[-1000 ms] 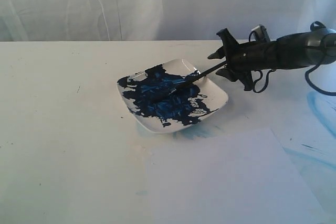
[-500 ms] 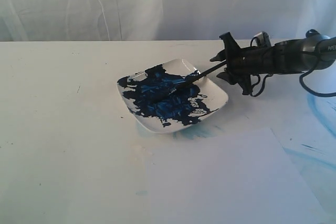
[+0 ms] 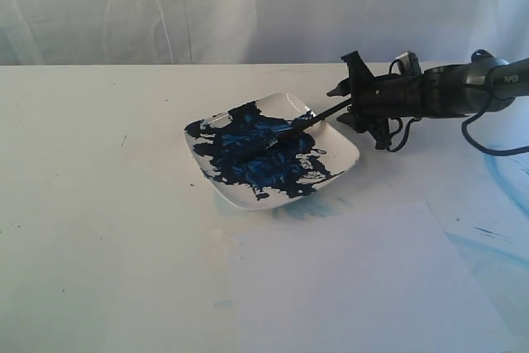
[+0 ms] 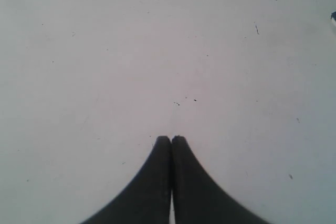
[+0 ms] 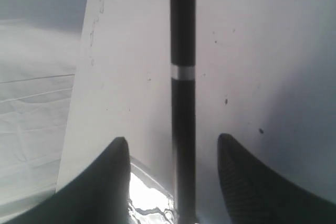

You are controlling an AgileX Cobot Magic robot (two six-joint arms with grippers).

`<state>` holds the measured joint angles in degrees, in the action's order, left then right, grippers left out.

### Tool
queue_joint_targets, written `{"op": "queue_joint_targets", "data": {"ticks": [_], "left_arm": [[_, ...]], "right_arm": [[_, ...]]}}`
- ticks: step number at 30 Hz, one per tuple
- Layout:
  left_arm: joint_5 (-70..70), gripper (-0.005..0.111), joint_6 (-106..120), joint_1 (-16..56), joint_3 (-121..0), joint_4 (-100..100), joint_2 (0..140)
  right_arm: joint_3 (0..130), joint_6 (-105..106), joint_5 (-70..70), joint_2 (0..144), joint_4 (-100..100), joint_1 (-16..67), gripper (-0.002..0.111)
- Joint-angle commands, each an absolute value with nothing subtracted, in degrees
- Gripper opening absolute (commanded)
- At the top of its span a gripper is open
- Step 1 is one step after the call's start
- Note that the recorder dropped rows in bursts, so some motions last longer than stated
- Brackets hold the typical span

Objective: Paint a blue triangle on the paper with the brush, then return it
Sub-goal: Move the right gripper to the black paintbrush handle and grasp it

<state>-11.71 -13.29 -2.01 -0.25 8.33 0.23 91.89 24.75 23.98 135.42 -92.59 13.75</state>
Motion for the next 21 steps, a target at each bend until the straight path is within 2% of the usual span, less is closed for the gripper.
{"op": "queue_joint_targets", "data": {"ticks": [1, 18, 21], "left_arm": [[-11.6, 0.0, -13.71, -2.27, 0.0, 8.17, 0.0], [-11.6, 0.0, -13.71, -2.27, 0.0, 8.17, 0.0], [-11.6, 0.0, -13.71, -2.27, 0.0, 8.17, 0.0]], "right_arm": [[92.31, 25.31, 22.3, 135.68, -92.89, 13.69, 0.049], [94.22, 25.31, 22.39, 137.18, -93.02, 13.69, 0.048], [94.22, 25.31, 22.39, 137.4, -93.12, 13.69, 0.042]]}}
